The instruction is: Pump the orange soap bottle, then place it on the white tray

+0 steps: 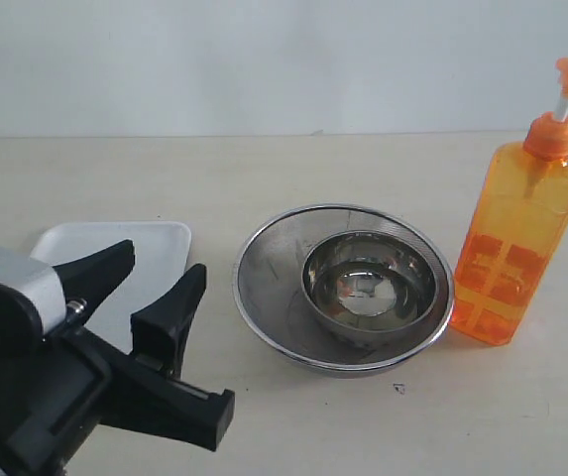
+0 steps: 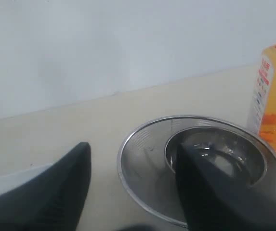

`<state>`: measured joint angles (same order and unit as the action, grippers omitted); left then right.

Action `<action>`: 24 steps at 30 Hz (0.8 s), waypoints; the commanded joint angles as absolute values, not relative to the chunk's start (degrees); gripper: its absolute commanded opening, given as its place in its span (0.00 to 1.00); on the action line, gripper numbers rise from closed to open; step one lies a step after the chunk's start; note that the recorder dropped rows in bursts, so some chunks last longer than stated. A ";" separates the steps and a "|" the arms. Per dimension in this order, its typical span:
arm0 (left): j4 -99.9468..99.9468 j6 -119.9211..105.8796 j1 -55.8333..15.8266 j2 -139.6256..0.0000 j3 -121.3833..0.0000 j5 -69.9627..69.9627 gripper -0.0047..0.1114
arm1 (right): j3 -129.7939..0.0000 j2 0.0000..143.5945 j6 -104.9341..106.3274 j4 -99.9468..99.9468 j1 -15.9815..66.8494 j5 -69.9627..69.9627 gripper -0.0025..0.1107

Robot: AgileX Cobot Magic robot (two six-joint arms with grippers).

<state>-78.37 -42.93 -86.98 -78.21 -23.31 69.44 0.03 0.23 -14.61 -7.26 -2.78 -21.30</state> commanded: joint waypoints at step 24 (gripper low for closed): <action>-75.48 -39.37 -86.91 -77.68 -20.20 69.96 0.47 | 0.00 0.00 -30.13 -14.66 -2.84 56.40 0.02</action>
